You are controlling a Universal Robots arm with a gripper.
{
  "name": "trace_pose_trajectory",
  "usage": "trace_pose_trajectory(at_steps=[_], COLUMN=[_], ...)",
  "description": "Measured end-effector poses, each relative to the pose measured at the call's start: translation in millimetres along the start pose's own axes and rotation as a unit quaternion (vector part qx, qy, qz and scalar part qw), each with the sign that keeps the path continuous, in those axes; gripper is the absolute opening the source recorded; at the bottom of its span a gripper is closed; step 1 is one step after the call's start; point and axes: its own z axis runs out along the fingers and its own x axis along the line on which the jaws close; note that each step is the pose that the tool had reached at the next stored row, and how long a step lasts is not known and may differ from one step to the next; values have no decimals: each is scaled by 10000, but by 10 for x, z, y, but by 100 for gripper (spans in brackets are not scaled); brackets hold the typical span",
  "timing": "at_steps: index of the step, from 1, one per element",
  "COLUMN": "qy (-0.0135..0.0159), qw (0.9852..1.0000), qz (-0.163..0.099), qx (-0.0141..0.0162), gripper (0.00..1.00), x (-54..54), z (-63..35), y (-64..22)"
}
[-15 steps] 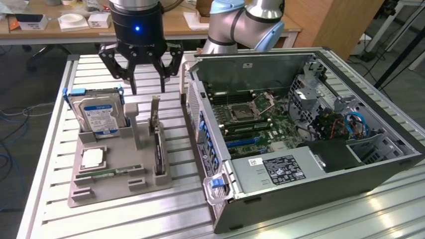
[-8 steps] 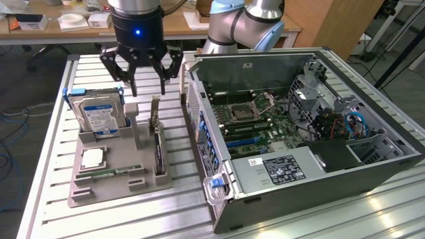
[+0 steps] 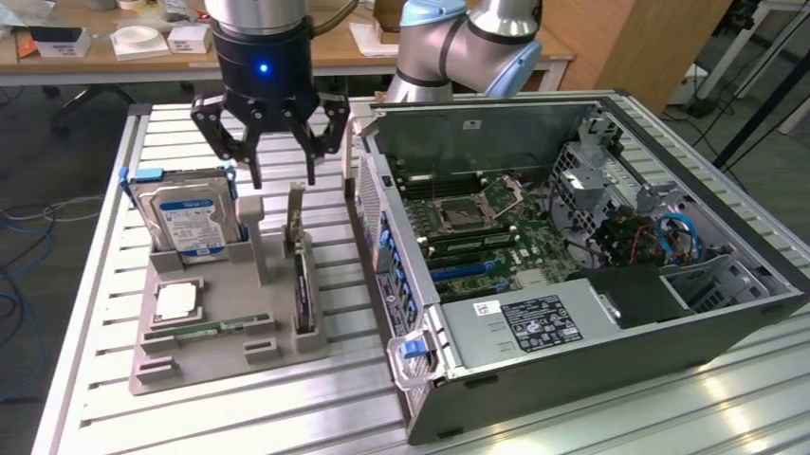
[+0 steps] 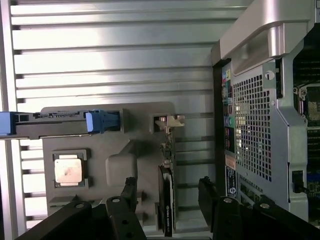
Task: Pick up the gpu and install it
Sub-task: 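Pick up the gpu and move the gpu toward the slot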
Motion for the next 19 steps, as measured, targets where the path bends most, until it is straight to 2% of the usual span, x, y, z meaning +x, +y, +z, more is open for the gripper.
trace_pose_trajectory(at_steps=[19], qy=[0], qw=[10000], qz=[0], qx=[0], gripper=[61], x=[-5], z=[95], y=[-102])
